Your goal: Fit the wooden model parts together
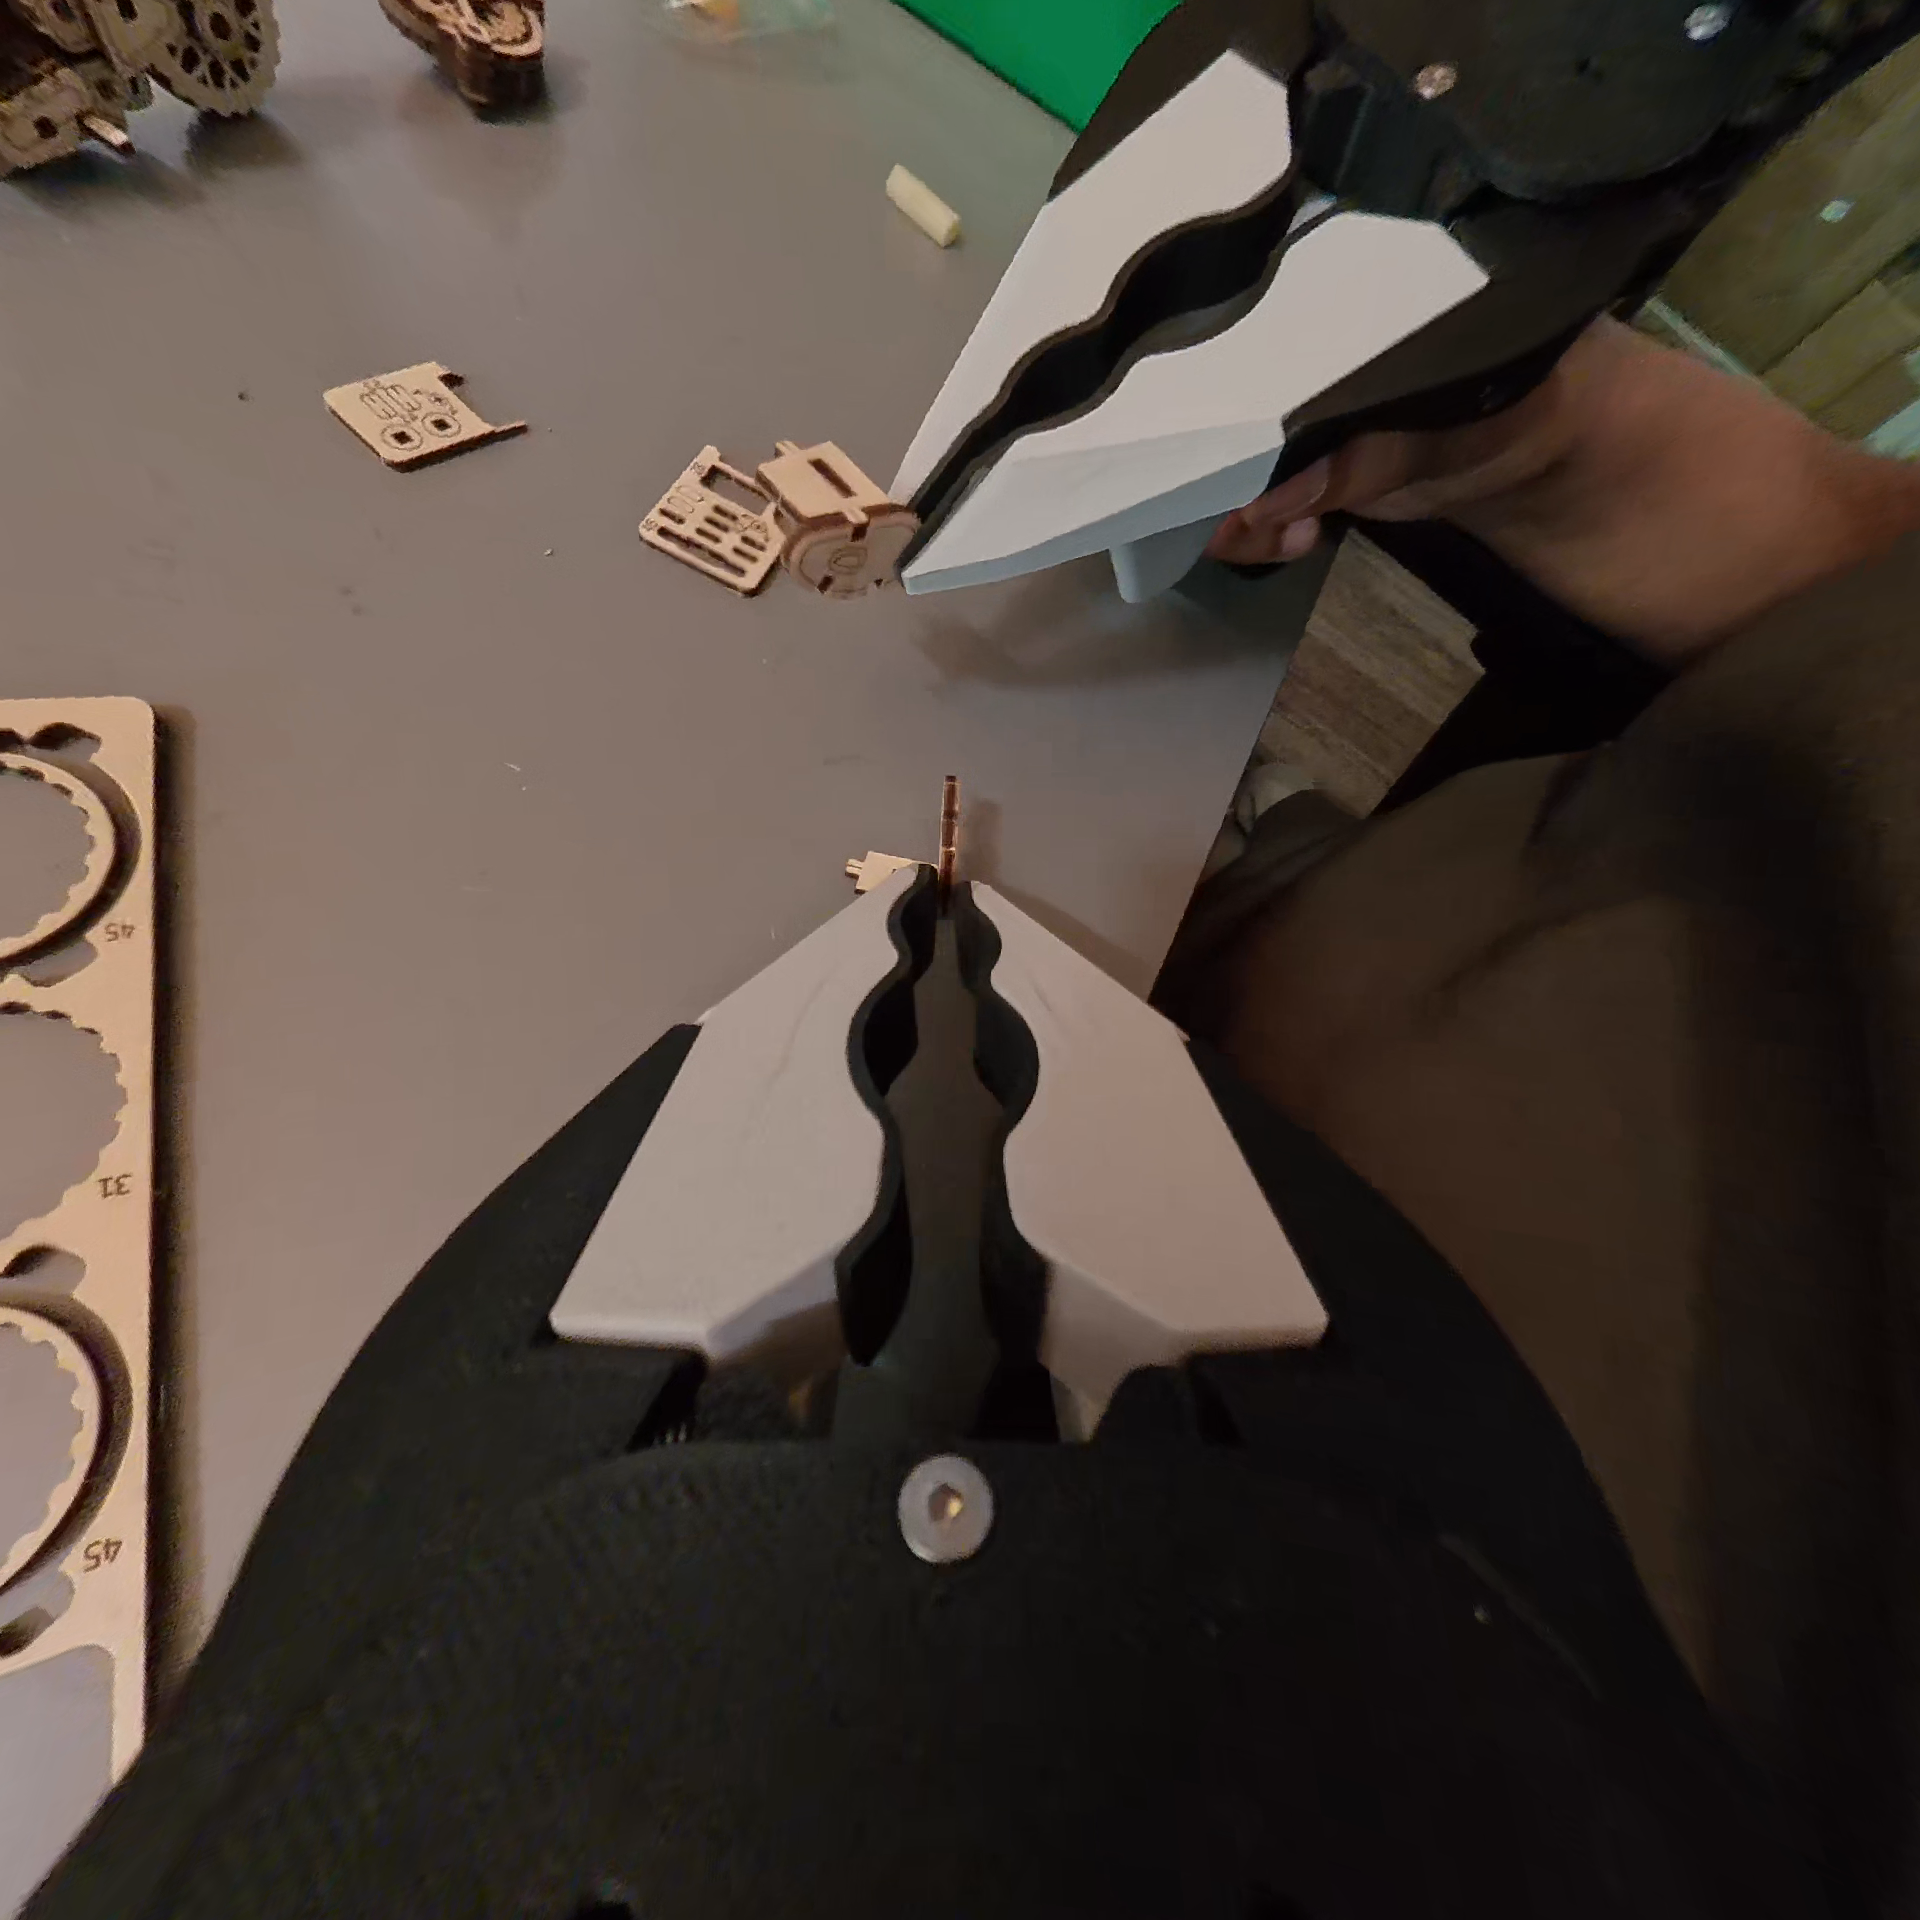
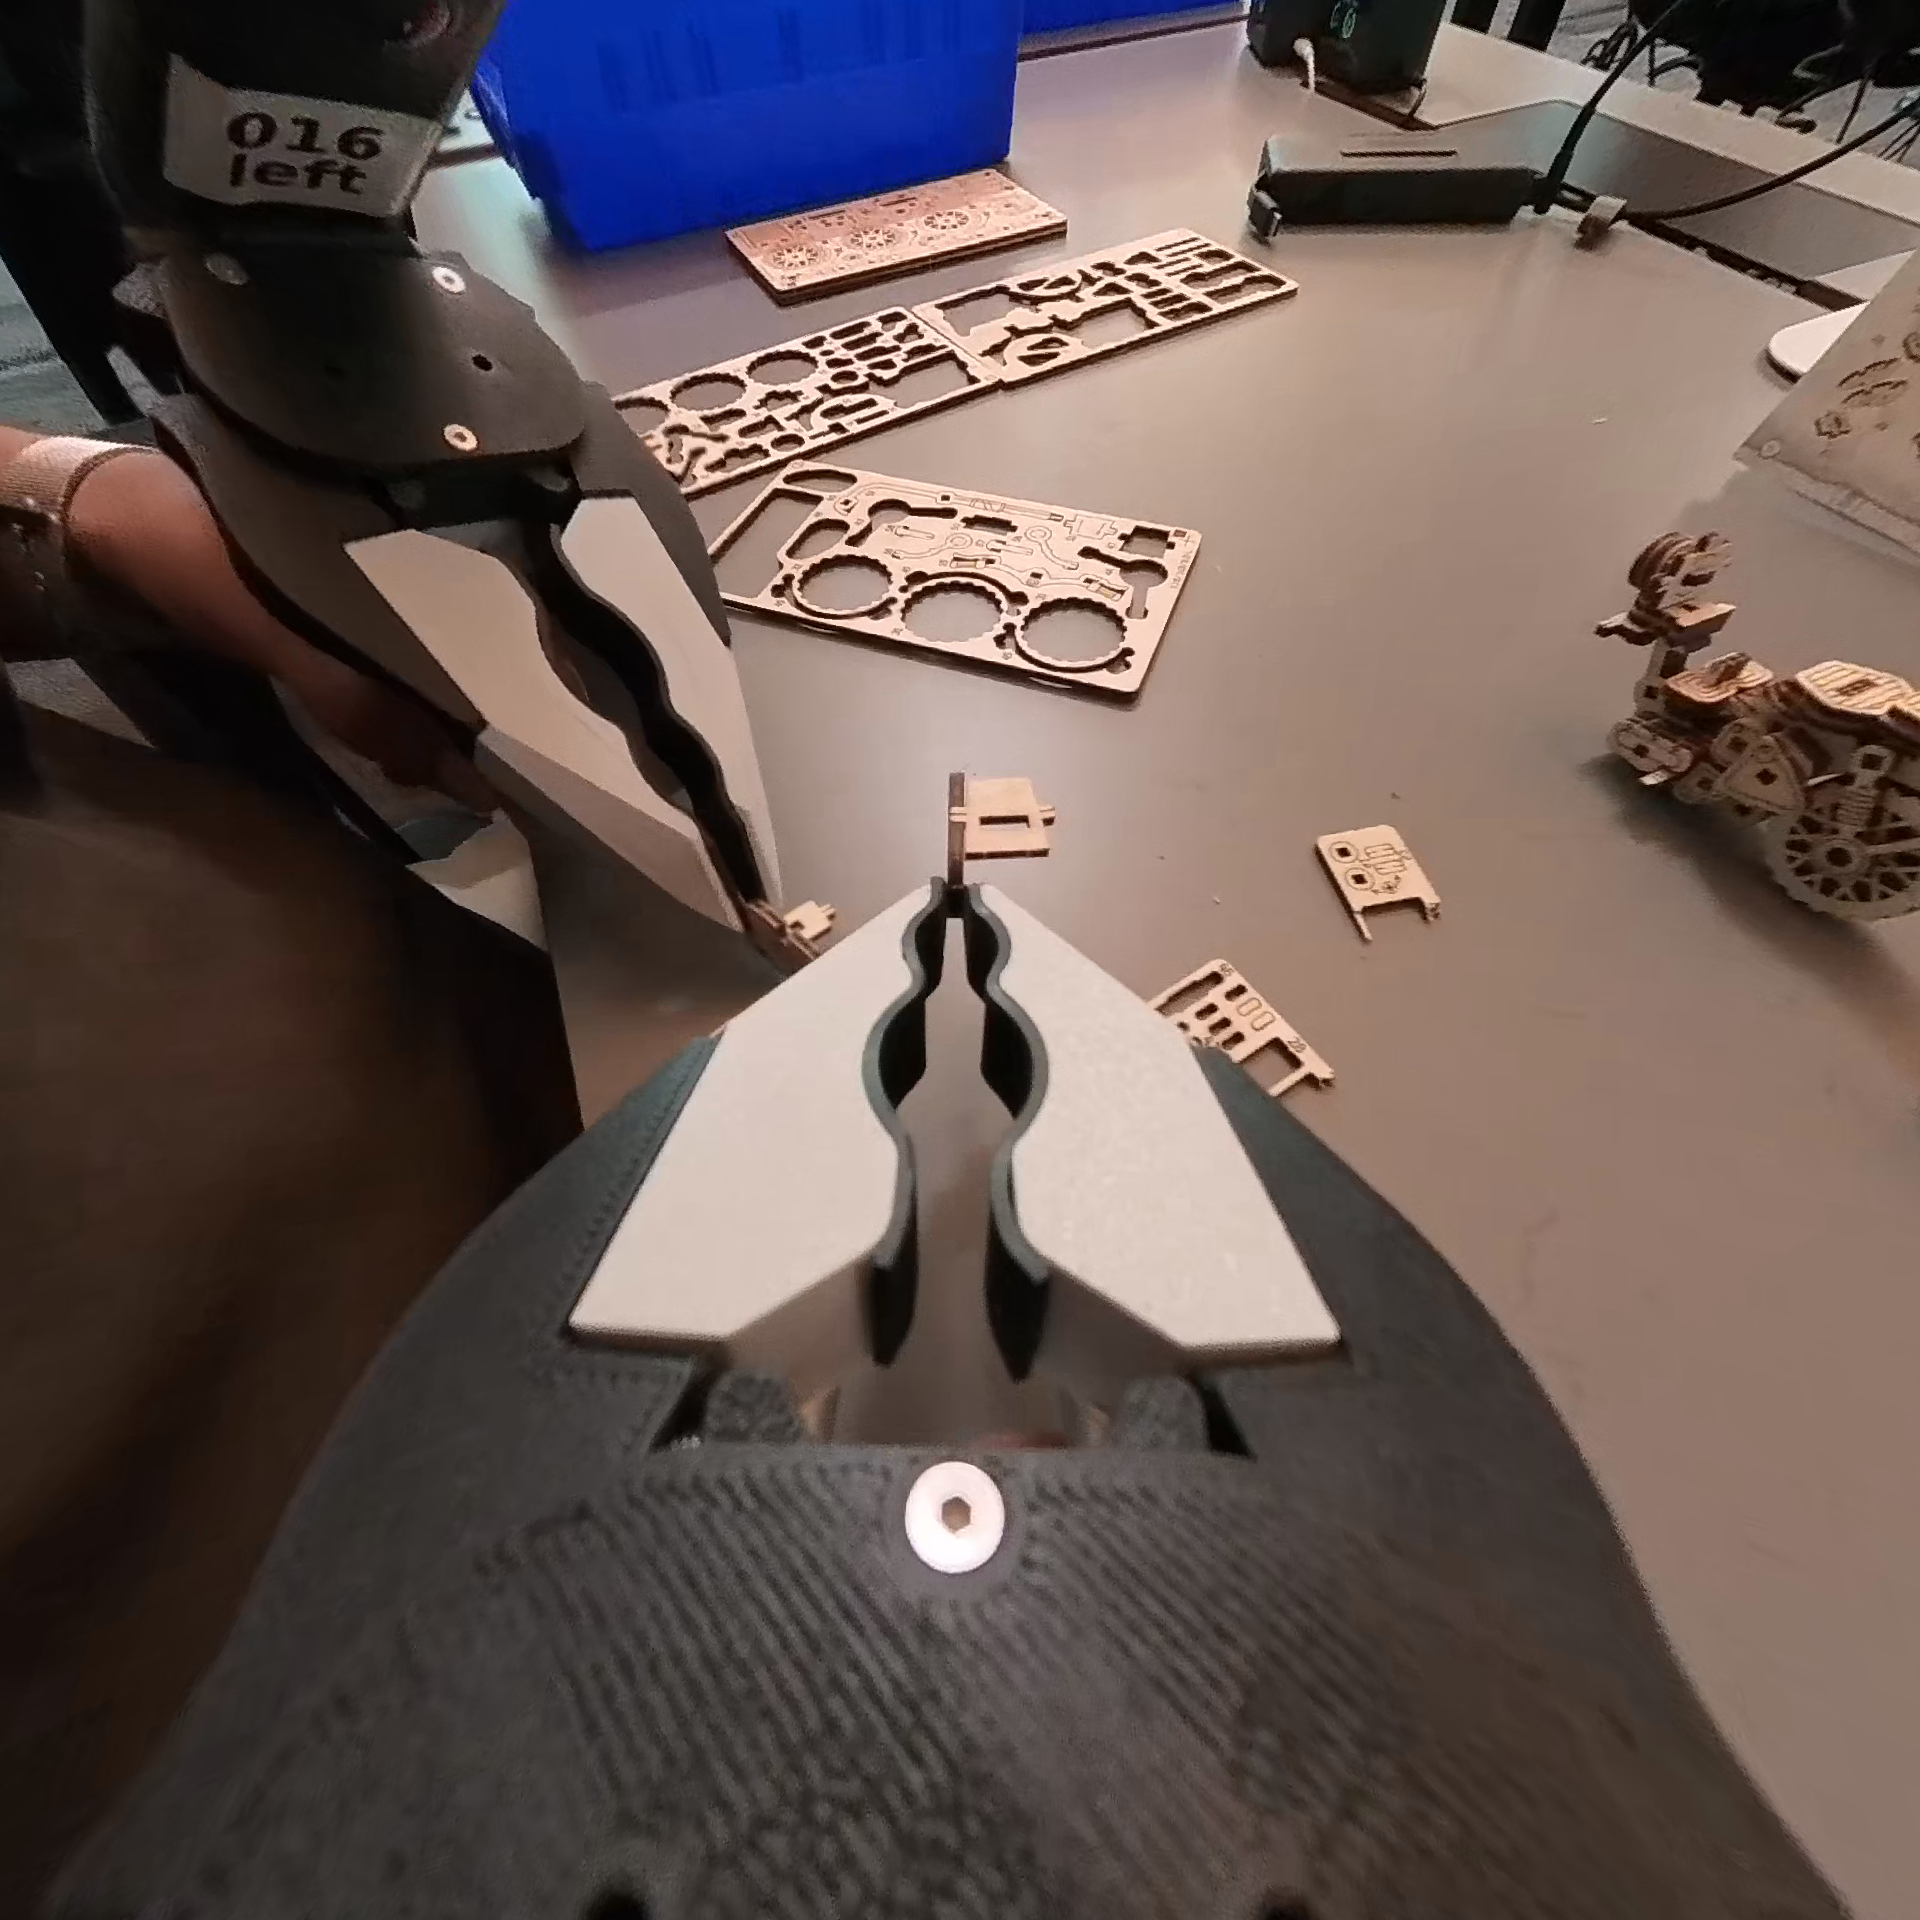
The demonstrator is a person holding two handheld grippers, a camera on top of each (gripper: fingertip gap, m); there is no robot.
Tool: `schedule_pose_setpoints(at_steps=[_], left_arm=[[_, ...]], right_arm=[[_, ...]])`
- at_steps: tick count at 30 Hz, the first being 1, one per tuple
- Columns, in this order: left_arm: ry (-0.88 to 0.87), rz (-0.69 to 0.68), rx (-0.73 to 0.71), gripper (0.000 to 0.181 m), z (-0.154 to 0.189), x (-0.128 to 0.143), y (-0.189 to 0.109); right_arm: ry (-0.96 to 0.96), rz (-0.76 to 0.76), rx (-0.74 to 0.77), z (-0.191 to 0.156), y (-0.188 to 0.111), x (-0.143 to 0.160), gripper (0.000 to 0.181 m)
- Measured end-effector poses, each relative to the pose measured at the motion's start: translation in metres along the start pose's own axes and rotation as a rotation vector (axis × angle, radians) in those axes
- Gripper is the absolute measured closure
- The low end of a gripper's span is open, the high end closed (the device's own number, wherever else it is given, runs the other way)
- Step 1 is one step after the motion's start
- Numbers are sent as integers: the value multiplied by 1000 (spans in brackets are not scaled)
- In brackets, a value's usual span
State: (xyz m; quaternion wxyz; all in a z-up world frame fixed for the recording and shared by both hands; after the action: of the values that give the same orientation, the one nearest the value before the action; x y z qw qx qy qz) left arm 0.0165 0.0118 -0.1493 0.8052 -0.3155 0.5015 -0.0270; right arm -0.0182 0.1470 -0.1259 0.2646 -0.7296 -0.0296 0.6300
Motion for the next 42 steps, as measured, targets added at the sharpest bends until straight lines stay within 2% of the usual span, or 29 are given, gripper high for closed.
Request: schedule_pose_setpoints(at_steps=[11,21,33,42], left_arm=[[-157,66,74,180,-10,-6,-10],[-99,49,-7,180,-13,-4,-9],[-102,40,-51,180,-15,-3,-6],[-133,31,-31,178,-14,-2,-4]], right_arm=[[77,40,-53,1,-2,-2,180],[166,76,-100,3,-3,-4,180],[406,198,-244,10,-9,-10,181],[577,296,-348,15,-14,-15,181]])
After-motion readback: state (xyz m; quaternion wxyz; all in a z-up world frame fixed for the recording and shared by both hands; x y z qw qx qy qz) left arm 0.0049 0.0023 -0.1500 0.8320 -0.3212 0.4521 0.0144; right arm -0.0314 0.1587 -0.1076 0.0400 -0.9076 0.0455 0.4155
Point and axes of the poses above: each gripper's, where its closed fingertips meet, y out along the fingers, x out of its underside, z = x × y across the jaws, the point moved 7 cm from there along -y, back along the fingers, and after that the axes turned 3 degrees about -x, right-handed, at the moved point
